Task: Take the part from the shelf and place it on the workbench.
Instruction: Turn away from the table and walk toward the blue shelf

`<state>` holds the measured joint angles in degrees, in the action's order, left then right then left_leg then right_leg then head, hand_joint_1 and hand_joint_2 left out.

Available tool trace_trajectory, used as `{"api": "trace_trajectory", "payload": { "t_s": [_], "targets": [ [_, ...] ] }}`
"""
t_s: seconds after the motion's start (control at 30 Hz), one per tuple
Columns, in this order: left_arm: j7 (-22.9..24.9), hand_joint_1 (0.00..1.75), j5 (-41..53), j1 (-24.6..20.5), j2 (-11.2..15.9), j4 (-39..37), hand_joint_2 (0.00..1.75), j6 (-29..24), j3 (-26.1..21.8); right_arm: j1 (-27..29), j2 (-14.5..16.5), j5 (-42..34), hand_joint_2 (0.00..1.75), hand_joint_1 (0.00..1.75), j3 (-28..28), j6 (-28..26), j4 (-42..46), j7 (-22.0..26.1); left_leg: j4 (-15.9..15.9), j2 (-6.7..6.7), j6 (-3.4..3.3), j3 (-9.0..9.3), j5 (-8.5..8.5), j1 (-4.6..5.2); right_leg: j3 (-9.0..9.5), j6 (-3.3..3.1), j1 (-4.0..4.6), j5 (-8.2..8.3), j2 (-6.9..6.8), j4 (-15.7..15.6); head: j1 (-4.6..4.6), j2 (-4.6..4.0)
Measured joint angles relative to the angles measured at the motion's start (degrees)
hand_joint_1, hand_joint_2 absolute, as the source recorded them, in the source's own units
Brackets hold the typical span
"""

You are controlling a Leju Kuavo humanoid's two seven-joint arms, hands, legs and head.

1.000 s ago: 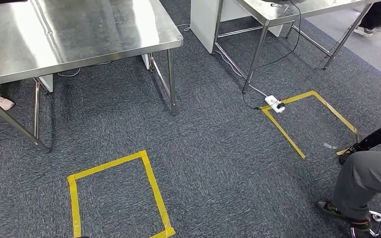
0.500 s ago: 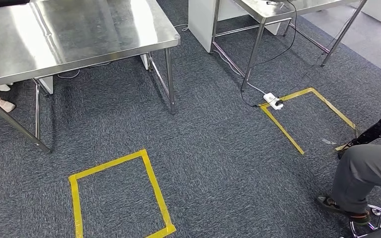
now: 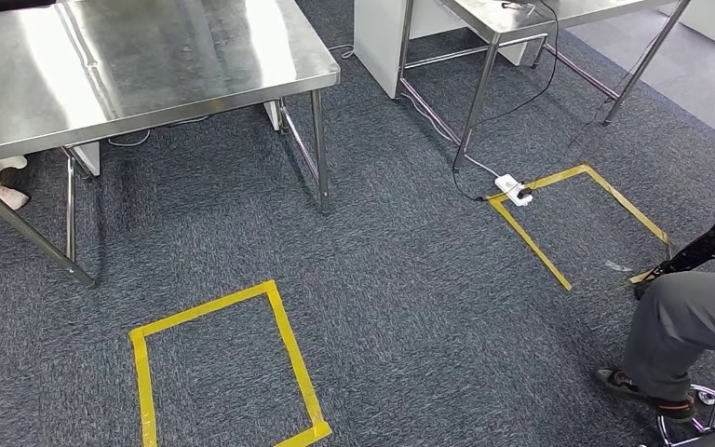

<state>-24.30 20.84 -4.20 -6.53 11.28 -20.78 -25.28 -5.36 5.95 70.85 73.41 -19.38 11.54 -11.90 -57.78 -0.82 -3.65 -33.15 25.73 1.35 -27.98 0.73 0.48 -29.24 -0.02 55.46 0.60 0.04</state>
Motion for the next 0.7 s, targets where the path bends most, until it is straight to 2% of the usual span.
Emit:
{"api": "trace_trajectory", "payload": {
  "t_s": [0.17,0.23,0.27,0.33,0.4,0.43,0.47,0.5,0.57,0.6,0.63,0.7],
  "targets": [
    [1.56,0.00,0.56,-1.17,0.12,0.09,0.00,1.17,0.72,-0.10,0.44,-0.72,0.00,0.00,0.79,-0.16,0.00,1.31,-0.04,0.04,-0.20,-0.06,-0.04,0.22,0.02,0.25,-0.29,0.14,-0.01,-0.02,0.02,0.00],
    [2.06,0.00,-0.09,-1.78,0.31,0.19,0.00,1.54,0.79,-0.14,0.53,-0.12,0.00,0.00,0.84,0.30,0.01,2.37,0.37,0.00,-0.62,0.00,-0.40,0.03,0.00,0.51,-0.30,0.06,0.00,0.22,0.02,0.00],
    [2.13,0.00,-0.65,-1.96,0.41,0.25,0.00,1.64,0.77,-0.15,0.49,0.43,0.00,0.00,0.80,0.60,0.01,2.72,0.67,-0.07,-0.90,0.03,-0.68,-0.16,-0.32,0.58,-0.28,-0.53,0.00,1.03,0.00,0.00],
    [1.86,0.00,-1.88,-2.03,0.70,0.34,0.00,1.68,0.53,-0.13,0.40,1.67,0.00,0.00,0.59,1.10,0.02,3.09,1.13,-0.27,-1.33,-0.12,-1.14,-0.48,-2.51,0.40,-0.42,-3.48,0.02,5.83,-0.18,0.00],
    [1.27,0.00,-2.88,-1.76,1.05,0.36,0.00,1.72,0.02,-0.11,0.37,2.59,0.00,0.00,0.23,1.31,0.02,3.19,1.14,-0.35,-1.37,-0.63,-1.41,-0.52,-6.24,0.35,-0.78,-7.12,0.02,13.73,-0.36,0.00],
    [0.97,0.00,-3.17,-1.55,1.19,0.36,0.00,1.79,-0.23,-0.08,0.35,2.88,0.00,0.00,0.04,1.36,0.02,3.15,1.12,-0.35,-1.25,-0.89,-1.57,-0.54,-7.40,0.63,-1.00,-8.03,0.02,16.45,-0.38,0.00],
    [0.69,0.00,-3.39,-1.36,1.31,0.36,0.00,1.90,-0.43,-0.07,0.33,3.10,0.00,0.00,-0.14,1.39,0.02,3.05,1.10,-0.34,-1.08,-1.12,-1.75,-0.59,-7.53,1.12,-1.23,-8.01,0.01,17.13,-0.40,0.00],
    [0.49,0.00,-3.53,-1.18,1.39,0.35,0.00,2.02,-0.55,-0.08,0.32,3.25,0.00,0.00,-0.29,1.41,0.02,2.93,1.07,-0.33,-0.86,-1.29,-1.94,-0.69,-6.40,1.75,-1.48,-7.06,0.00,15.29,-0.43,0.00],
    [0.22,0.00,-3.59,-0.97,1.51,0.36,0.00,2.16,-0.63,-0.24,0.30,3.42,0.00,0.00,-0.58,1.49,0.02,2.64,0.88,-0.30,-0.25,-1.56,-2.28,-0.86,-1.96,2.88,-2.00,-3.99,-0.17,6.89,-0.51,0.00],
    [0.15,0.00,-3.59,-0.93,1.59,0.36,0.00,2.18,-0.68,-0.35,0.30,3.45,0.00,0.00,-0.71,1.54,0.02,2.57,0.71,-0.31,0.13,-1.67,-2.39,-0.87,-0.25,2.92,-2.01,-2.63,-0.23,3.29,-0.53,0.00],
    [0.10,0.00,-3.56,-0.92,1.68,0.36,0.00,2.18,-0.75,-0.44,0.31,3.48,0.00,0.00,-0.81,1.58,0.02,2.52,0.57,-0.32,0.53,-1.75,-2.51,-0.83,0.73,2.65,-1.93,-1.72,-0.28,1.03,-0.48,0.00],
    [0.04,0.00,-3.48,-0.91,1.81,0.35,0.00,2.16,-0.92,-0.48,0.31,3.50,0.00,0.00,-0.95,1.61,0.02,2.45,0.54,-0.34,1.32,-1.80,-2.79,-0.88,0.71,1.49,-1.43,-0.90,-0.24,0.41,-0.33,0.00]
  ]
}}
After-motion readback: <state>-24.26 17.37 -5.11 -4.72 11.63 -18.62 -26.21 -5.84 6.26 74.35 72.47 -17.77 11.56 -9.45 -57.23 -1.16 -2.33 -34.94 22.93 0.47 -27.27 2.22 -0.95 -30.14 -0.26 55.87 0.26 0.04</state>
